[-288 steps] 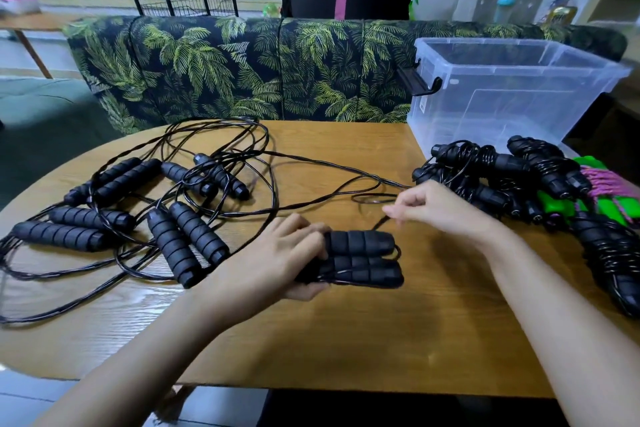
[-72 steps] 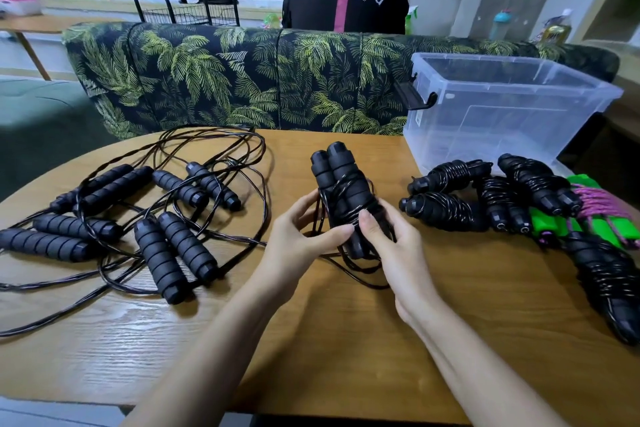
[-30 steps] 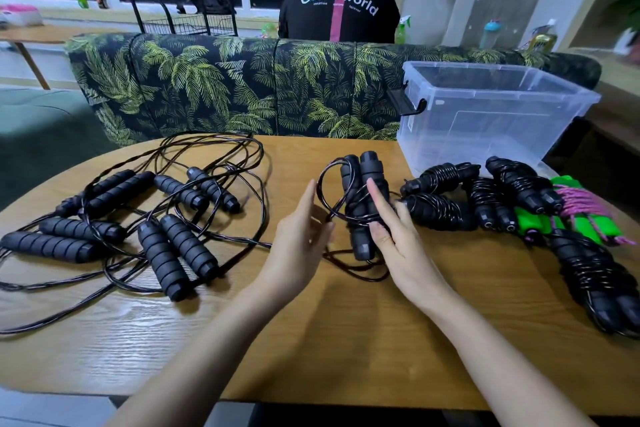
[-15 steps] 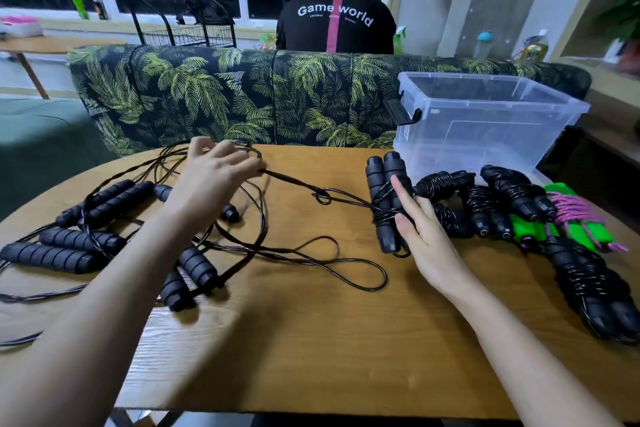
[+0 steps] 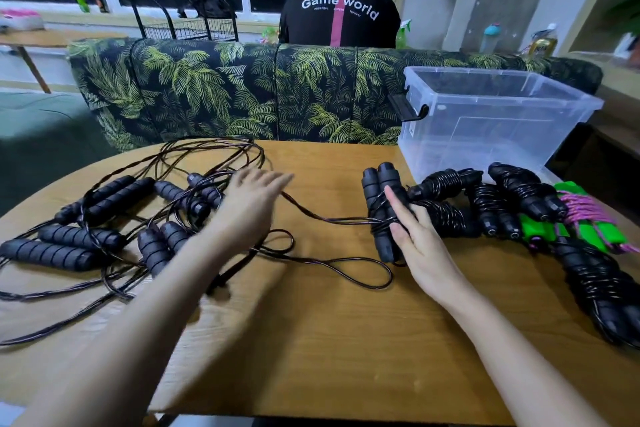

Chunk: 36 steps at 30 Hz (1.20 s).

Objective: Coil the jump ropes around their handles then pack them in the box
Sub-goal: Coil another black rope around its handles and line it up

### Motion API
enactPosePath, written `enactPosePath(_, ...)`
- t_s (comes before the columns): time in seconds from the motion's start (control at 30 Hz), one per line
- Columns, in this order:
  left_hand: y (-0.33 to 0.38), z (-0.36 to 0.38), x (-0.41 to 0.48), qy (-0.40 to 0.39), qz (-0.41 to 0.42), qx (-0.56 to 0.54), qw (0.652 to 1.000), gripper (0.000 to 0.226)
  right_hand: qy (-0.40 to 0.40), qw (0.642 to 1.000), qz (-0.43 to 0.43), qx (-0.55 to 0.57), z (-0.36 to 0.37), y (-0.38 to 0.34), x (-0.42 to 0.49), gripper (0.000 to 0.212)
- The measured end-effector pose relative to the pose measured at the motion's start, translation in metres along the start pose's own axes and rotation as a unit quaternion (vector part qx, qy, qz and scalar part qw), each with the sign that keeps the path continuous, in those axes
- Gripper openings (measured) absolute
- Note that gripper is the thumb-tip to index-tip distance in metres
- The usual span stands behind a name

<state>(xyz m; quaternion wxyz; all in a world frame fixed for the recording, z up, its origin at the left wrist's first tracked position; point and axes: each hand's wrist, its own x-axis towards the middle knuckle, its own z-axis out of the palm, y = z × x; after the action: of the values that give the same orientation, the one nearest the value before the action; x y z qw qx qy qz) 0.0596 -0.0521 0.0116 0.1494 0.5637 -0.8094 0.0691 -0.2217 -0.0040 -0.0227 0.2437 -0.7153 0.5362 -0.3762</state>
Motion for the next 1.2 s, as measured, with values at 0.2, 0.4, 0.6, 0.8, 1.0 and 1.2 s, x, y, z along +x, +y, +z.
enactPosePath(0.2,0.079,0.030,-0.015,-0.069,0.043,-0.229,0.970,0.087,-0.004,1.000,-0.005,0.003,0.010,-0.007,0.004,0.052)
enactPosePath(0.4,0.070,0.045,-0.001,0.014,-0.025,-0.363,0.931,0.046,0.014,0.996,-0.015,0.084,0.014,-0.016,0.008,0.050)
enactPosePath(0.6,0.068,0.036,0.016,-0.067,-0.012,-0.584,0.809,0.027,0.022,0.987,-0.052,0.152,0.022,-0.018,0.022,0.051)
enactPosePath(0.8,0.064,0.048,0.032,-0.029,-0.054,-0.634,0.771,0.019,0.079,0.995,-0.033,0.059,0.030,-0.008,0.038,0.058)
enactPosePath(1.0,0.067,0.044,0.026,0.029,-0.085,-0.633,0.769,0.022,0.117,0.990,-0.079,0.021,0.040,-0.005,0.035,0.053)
enactPosePath(1.2,0.064,0.042,0.018,0.080,-0.088,-0.629,0.768,0.042,0.048,0.997,-0.054,0.021,0.050,-0.014,0.021,0.095)
